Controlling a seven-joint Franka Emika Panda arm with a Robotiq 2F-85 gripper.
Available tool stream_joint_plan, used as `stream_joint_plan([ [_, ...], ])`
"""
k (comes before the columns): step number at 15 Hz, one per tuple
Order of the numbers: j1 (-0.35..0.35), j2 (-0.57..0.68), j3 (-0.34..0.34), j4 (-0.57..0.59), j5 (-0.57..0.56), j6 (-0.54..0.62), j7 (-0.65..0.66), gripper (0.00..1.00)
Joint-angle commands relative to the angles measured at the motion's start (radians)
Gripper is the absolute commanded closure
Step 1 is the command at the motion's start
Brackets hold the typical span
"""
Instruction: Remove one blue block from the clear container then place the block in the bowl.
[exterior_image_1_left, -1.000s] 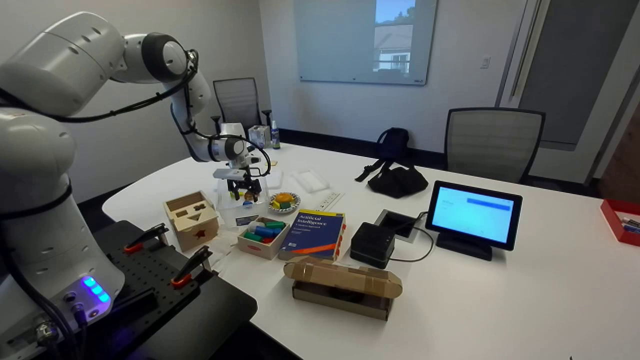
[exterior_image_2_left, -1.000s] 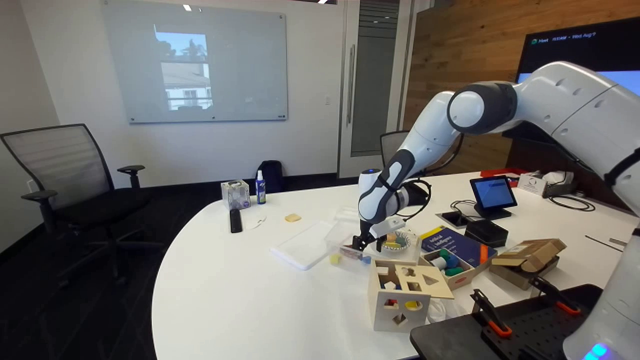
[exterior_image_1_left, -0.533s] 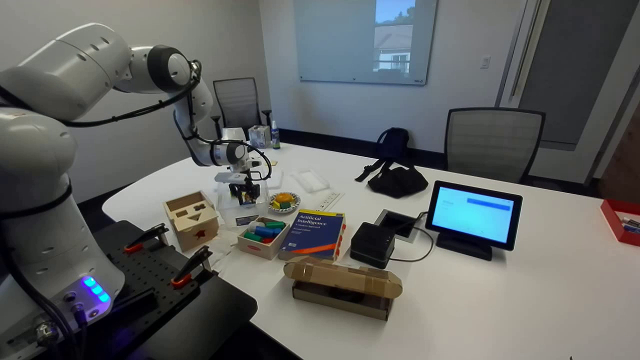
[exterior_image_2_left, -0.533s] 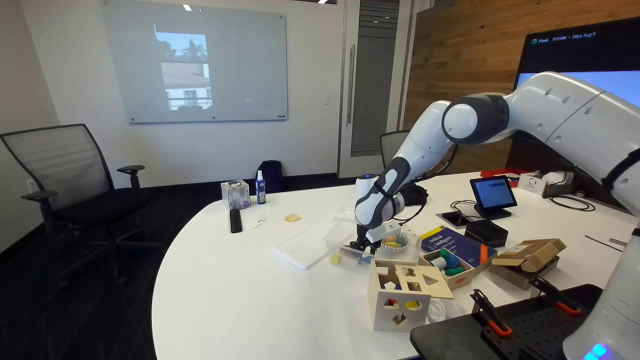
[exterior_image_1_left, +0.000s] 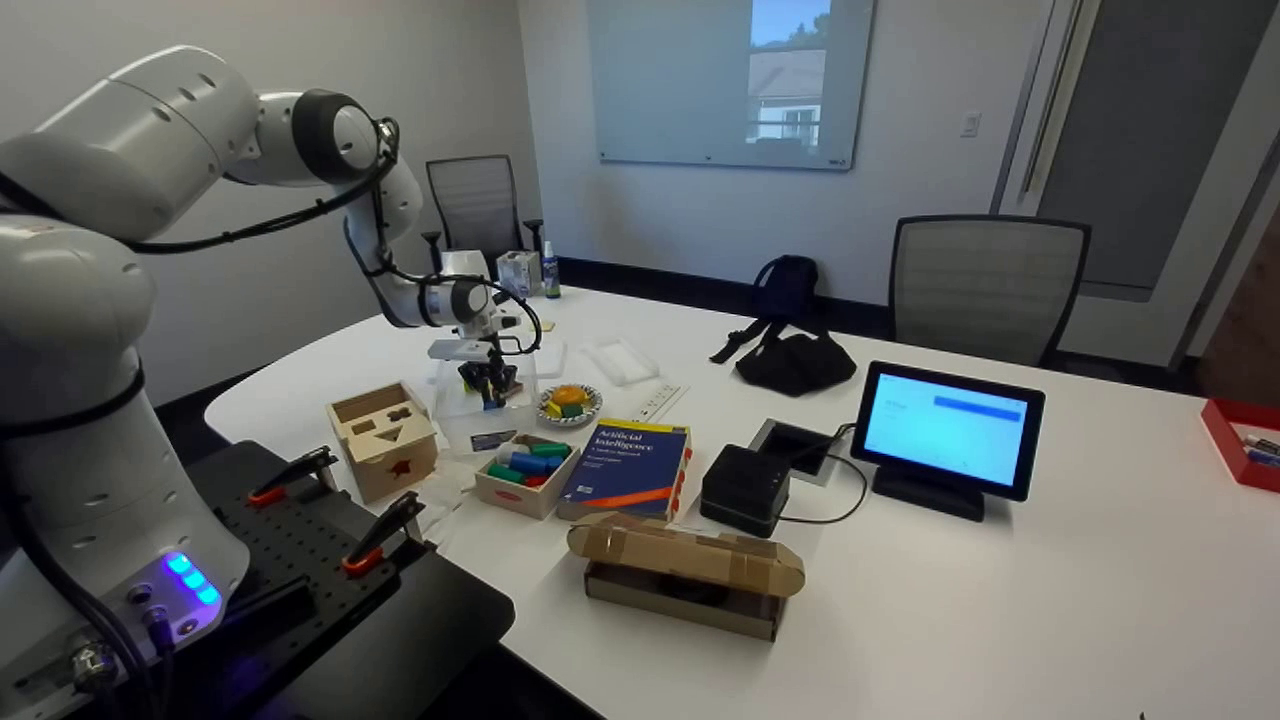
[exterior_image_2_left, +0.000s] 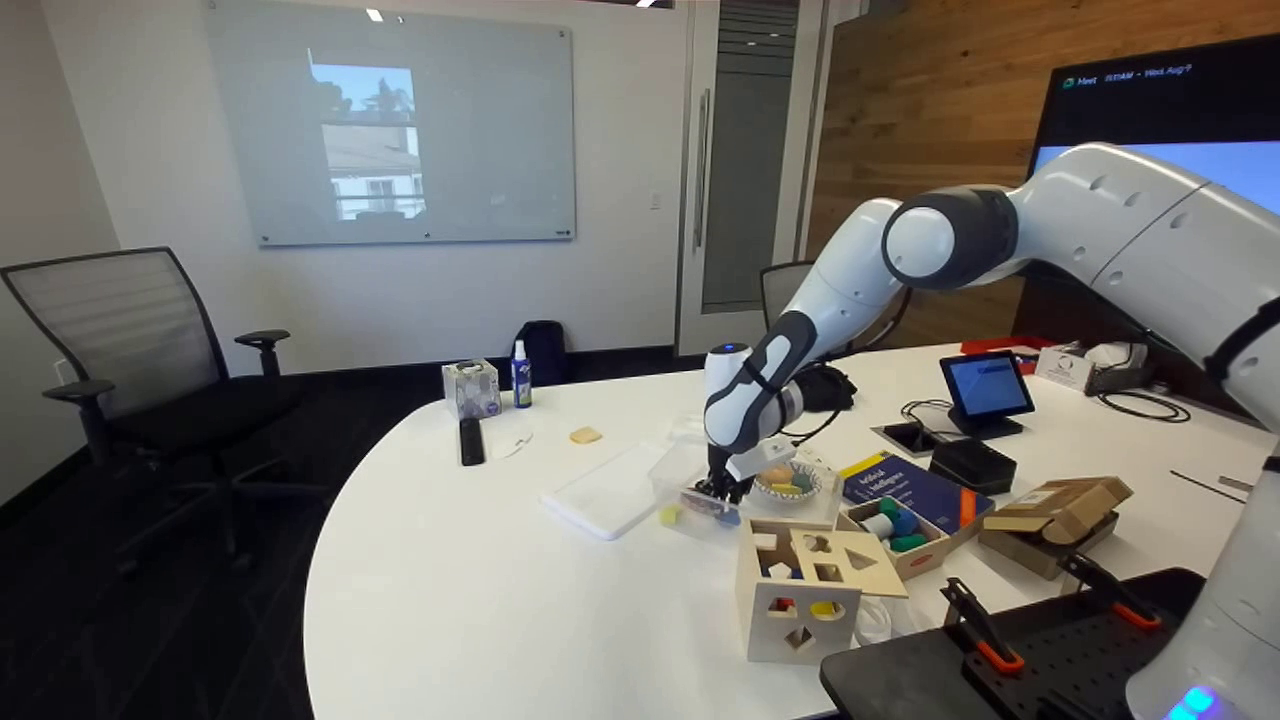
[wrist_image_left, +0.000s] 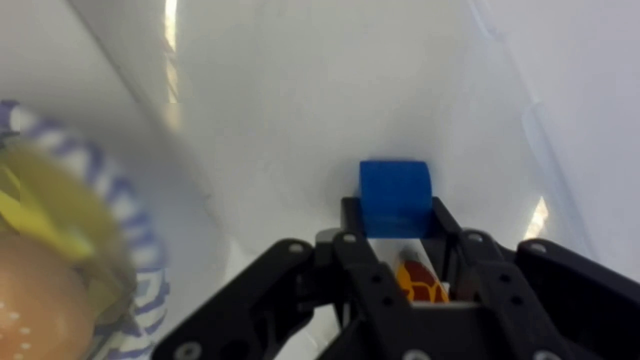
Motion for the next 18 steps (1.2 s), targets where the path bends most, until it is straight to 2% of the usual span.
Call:
stream_joint_plan([
  [1,0.023,-0.096,-0.014,-0.051,-0.012,-0.083,0.029,0.92],
  [5,0.009,-0.220,-0.015,-0.104,-0.015,-0.140,0.033,0.92],
  [9,-0.029,-0.324,-0.049,-0.136,-0.008,-0.053,0.082,0.92],
  [14,-0.105,-0.278,-0.134,-0.054,-0.006,-0.024,0.149,0.92],
  [18,-0.131,-0.222,-0.186,-0.017,-0.013,-0.050,0.199,0.92],
])
